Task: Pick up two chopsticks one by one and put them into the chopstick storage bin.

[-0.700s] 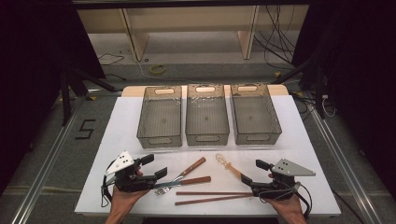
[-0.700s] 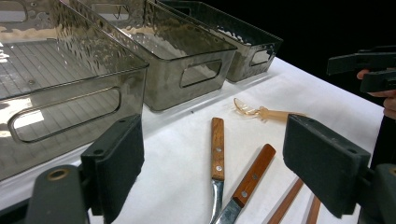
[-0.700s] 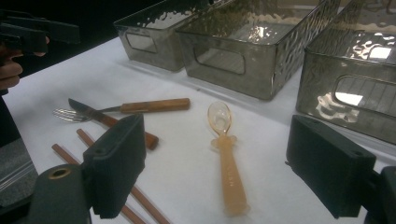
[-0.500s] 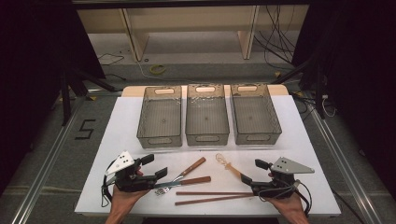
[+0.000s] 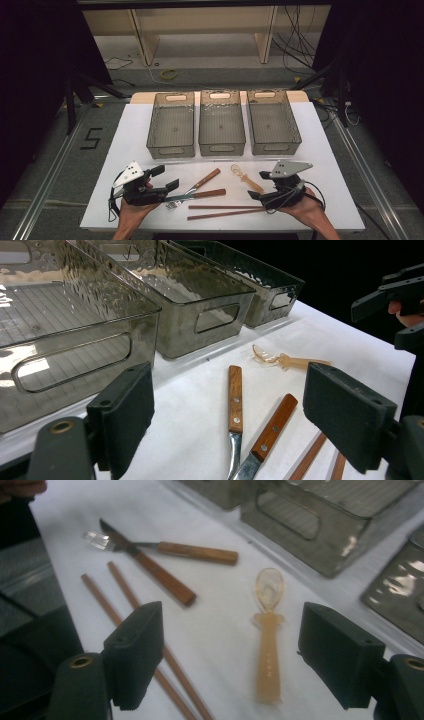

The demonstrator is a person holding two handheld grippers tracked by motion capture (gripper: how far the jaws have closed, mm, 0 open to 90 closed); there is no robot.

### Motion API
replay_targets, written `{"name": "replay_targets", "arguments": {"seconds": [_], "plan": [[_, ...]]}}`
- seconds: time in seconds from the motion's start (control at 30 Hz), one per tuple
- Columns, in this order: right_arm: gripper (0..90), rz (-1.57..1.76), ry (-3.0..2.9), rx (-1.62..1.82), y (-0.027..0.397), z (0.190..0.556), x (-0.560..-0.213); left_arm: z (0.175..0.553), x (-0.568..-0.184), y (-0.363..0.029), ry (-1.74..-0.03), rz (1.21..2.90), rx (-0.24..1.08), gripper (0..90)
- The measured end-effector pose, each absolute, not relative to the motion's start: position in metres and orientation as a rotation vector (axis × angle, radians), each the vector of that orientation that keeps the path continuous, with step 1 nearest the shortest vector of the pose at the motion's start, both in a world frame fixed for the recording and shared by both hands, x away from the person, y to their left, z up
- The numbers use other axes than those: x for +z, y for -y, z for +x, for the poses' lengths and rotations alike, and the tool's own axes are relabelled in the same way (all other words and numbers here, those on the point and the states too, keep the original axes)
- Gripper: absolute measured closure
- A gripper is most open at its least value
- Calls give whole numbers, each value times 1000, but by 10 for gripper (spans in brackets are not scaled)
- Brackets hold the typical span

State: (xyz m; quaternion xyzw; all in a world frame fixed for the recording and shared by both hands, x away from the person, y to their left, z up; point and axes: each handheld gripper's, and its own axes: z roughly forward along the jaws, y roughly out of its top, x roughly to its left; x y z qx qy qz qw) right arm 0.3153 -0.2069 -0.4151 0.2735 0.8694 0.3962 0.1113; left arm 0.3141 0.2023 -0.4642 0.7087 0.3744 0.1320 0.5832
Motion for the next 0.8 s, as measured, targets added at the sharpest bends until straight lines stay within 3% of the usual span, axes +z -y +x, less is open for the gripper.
{"name": "replay_targets", "arguments": {"seconds": [0.1,0.47,0.8], "plan": [[306,767,-2599,1132,199,316,-413,314,-464,-203,-872,1654,310,199],[467,528,-2850,844,153,318,-420,314,-464,-203,-873,1655,309,199],[555,406,-2968,719,134,314,-434,314,-464,-203,-874,1653,308,199]]}}
